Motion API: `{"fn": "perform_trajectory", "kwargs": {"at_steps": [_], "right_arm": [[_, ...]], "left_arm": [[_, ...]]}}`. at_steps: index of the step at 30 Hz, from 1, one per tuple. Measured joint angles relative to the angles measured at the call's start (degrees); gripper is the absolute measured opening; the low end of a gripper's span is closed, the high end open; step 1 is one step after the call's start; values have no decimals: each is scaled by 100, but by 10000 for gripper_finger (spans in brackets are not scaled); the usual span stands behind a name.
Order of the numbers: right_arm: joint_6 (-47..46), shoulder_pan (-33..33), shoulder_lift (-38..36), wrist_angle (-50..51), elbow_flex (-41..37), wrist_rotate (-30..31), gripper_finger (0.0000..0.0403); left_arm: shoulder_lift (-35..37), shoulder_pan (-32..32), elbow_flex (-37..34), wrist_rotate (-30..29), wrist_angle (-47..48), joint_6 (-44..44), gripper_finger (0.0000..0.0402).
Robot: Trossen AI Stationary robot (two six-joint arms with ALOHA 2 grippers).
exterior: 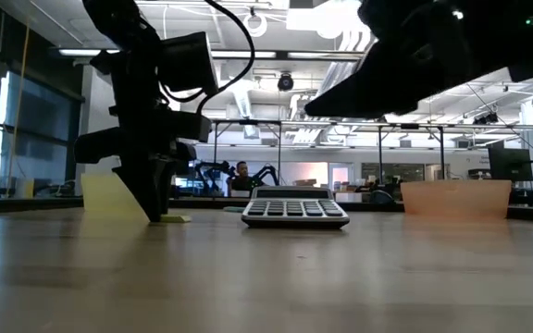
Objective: Sort crayons/erasers/pens/pencils in bins
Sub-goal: Put the light green eraser into the blue bin
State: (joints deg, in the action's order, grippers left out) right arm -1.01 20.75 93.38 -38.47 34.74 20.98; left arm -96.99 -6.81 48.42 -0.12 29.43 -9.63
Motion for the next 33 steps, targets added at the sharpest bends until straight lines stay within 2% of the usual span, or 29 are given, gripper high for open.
{"fn": "perform_trajectory", "kwargs": {"at_steps": [6,11,14,18,25,33], "right_arm": [[-3,-48,526,631,607,1,38],[-3,-47,638,1064,984,3,91],[-3,-22,626,1246,1089,7,113],[31,-5,617,1320,1144,5,126],[472,19,941,1244,1137,14,141],[1508,302,1337,736,1131,878,188]], "left_arm": [[146,15,-12,30,-11,28,35],[310,143,-37,802,44,85,34],[334,253,-33,626,15,186,34],[337,512,-31,701,-174,245,34],[348,640,-22,1009,-1059,472,34],[348,613,-17,1554,-1912,740,34]]}}
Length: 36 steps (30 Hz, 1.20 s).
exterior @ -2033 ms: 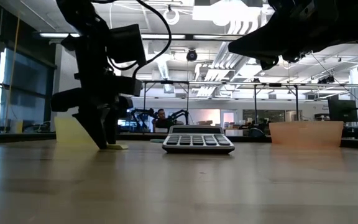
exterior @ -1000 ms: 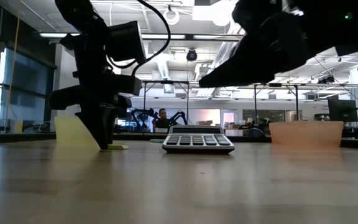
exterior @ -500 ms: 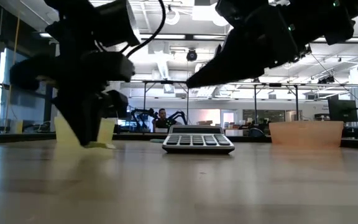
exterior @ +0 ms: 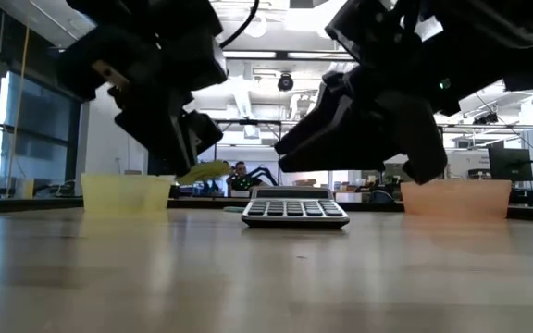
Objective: Sort crayons/erasers/pens/pencils in bins
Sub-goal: Put the light green eraser into the blue bin
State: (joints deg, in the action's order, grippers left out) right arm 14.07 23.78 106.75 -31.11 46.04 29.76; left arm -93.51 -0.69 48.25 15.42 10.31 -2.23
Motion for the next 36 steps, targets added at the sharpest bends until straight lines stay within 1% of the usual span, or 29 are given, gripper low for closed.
{"fn": "perform_trajectory", "kwargs": {"at_steps": [3,9,12,17,19,21,23,25,27,30,32,36], "right_arm": [[415,72,1,-107,5,145,199],[1165,141,3,-87,258,243,201],[1195,139,3,160,442,226,201],[984,100,3,1032,638,158,201],[772,100,3,1211,674,149,201],[395,69,3,1440,703,-16,200],[-321,3,3,1672,753,-244,196],[-1254,-97,3,1850,789,-414,189],[-2043,-183,3,2031,789,-505,183],[-2737,-274,3,2054,789,-767,177],[-3037,-316,8,2072,789,-902,174],[-3269,-326,93,2019,791,-895,172]], "left_arm": [[0,-3,1,126,-188,62,31],[4,-8,2,279,-706,374,17],[9,-6,6,284,-854,443,10],[9,-4,7,260,-861,465,0],[9,23,7,238,-802,465,0],[9,83,7,109,-722,458,0],[9,174,-14,-112,-615,379,0],[13,260,-151,-269,-756,422,0],[32,332,-384,-308,-1172,587,0],[48,422,-759,-311,-2075,802,0],[48,456,-1003,-315,-2646,950,0],[103,463,-1426,-322,-3924,1118,0]]}}
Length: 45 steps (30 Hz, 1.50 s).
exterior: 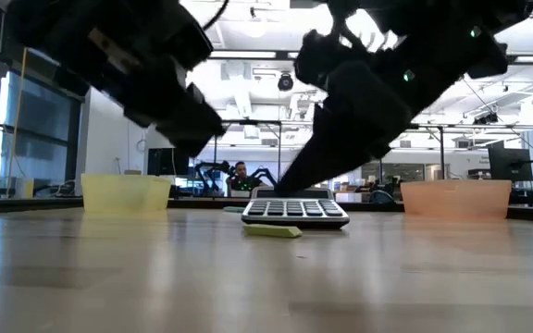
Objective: Sort crayons/erasers/pens/pencils in bins
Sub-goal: Put the light green eraser into the blue bin
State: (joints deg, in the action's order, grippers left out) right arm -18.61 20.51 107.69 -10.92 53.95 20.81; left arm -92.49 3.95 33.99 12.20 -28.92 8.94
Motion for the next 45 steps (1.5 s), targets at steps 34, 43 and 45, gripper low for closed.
{"fn": "perform_trajectory", "kwargs": {"at_steps": [34,43,45], "right_arm": [[-880,-258,186,2360,688,-1052,57],[-1518,32,-526,4062,837,-1747,56],[-1761,155,-743,4368,840,-1922,56]], "left_arm": [[142,-295,-1531,-1140,-3854,-98,0],[142,-295,-1531,-1138,-3817,-58,0],[144,-295,-1531,-1138,-3819,-58,0]]}}
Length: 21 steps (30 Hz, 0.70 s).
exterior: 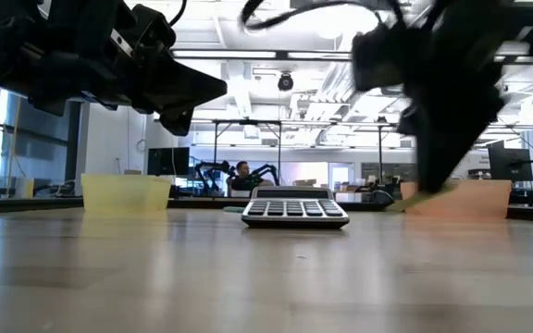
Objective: Sort crayons/erasers/pens/pencils in bins
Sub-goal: Put the light green eraser into the blue bin
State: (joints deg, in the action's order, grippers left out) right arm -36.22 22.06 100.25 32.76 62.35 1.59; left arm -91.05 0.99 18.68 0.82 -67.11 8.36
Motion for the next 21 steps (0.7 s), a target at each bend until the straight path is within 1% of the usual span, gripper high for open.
{"fn": "perform_trajectory", "kwargs": {"at_steps": [4,10,15,18,21], "right_arm": [[-674,330,-503,702,11,-392,56],[-1944,949,-1434,1772,23,-1189,56],[-3098,1546,-2019,2645,23,-1637,56],[-3738,1970,-2191,2891,-142,-1873,56],[-4166,2342,-2195,2769,-498,-2140,56]], "left_arm": [[0,0,0,0,0,2,0],[0,0,0,0,0,0,0],[0,0,0,17,4,-17,0],[0,-2,0,44,4,-60,0],[0,-34,2,44,4,-97,0]]}}
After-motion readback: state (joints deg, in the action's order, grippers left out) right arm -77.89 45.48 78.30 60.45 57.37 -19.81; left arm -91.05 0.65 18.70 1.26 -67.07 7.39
